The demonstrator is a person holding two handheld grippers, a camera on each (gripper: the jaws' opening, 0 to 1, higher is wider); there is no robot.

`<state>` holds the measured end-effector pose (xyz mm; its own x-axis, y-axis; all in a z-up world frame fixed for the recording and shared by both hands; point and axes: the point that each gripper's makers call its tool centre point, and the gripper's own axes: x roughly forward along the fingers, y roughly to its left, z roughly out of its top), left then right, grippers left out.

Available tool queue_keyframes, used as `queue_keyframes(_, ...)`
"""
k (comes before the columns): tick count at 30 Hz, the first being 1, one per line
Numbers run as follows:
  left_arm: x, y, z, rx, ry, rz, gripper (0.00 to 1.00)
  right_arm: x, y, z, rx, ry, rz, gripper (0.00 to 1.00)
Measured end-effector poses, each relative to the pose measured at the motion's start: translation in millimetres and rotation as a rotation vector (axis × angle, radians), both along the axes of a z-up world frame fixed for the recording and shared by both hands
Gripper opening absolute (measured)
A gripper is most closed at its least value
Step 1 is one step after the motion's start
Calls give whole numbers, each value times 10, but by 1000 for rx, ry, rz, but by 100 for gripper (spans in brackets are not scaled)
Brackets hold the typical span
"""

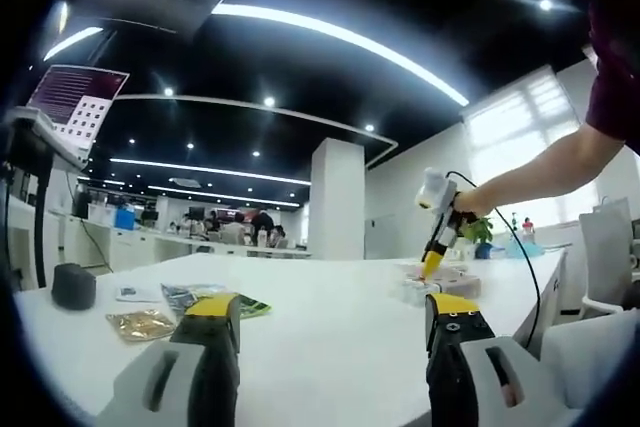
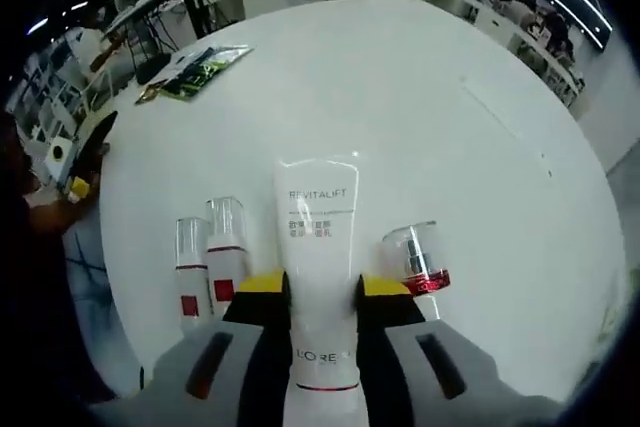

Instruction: Arrange the skincare products in the storage area until every visible bottle or jar stands upright without overlapping.

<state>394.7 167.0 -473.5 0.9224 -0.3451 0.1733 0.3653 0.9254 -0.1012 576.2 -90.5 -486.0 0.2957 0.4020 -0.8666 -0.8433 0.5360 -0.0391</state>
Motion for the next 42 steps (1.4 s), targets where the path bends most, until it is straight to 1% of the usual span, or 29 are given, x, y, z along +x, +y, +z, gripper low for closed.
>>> queue_keyframes(1,0,0,0,0,0,0,78,12,8,14,7,-7,-4,21)
queue_keyframes(6,1,13,1,-1,-1,5,78,153,90,199,79,-87,-36,21)
queue_keyframes(7,1,14,1,-1,-1,5,78,169,102,225,91,-95,-42,21)
queue_keyframes(10,1,16,2,-1,-2,6,78,235,170,326,157,-131,-65,21)
queue_keyframes(11,2,17,2,0,-2,7,78,236,178,333,164,-132,-65,21)
queue_keyframes(12,4,21,0,-1,-2,9,78,246,201,360,186,-136,-69,21)
queue_keyframes(13,5,23,1,-3,-1,9,78,285,239,404,225,-157,-87,21)
queue_keyframes(15,7,22,1,-3,-2,9,78,322,263,456,265,-173,-109,21)
queue_keyframes(17,8,17,0,-2,-1,7,78,356,278,492,292,-186,-125,21)
queue_keyframes(20,5,13,-1,-1,-1,6,78,427,305,578,351,-227,-158,21)
queue_keyframes(22,3,14,1,-1,-2,7,78,451,338,617,389,-245,-170,20)
queue_keyframes(24,4,17,2,-2,-2,9,78,430,364,648,414,-263,-178,20)
queue_keyframes(26,6,18,4,-4,-2,10,78,494,406,713,449,-303,-198,20)
queue_keyframes(27,6,18,3,-4,-1,11,78,519,420,734,464,-313,-208,20)
queue_keyframes(29,11,19,1,-5,1,14,78,601,482,837,533,-349,-246,20)
queue_keyframes(32,18,26,0,-2,-2,17,78,692,560,939,616,-382,-296,20)
queue_keyframes(33,22,33,3,-2,-4,22,77,718,606,958,636,-403,-305,20)
queue_keyframes(34,24,36,-1,-2,-4,23,77,721,621,959,639,-409,-307,20)
queue_keyframes(36,20,39,-3,-5,-5,25,77,765,720,958,647,-460,-311,20)
queue_keyframes(37,16,37,-3,-7,-5,25,77,800,789,952,674,-471,-316,20)
queue_keyframes(39,20,36,-4,0,-10,30,77,859,866,919,719,-461,-360,21)
queue_keyframes(40,29,37,-16,9,-7,34,77,889,906,906,733,-475,-381,21)
queue_keyframes(42,33,46,-19,17,-9,38,77,921,964,926,759,-517,-391,21)
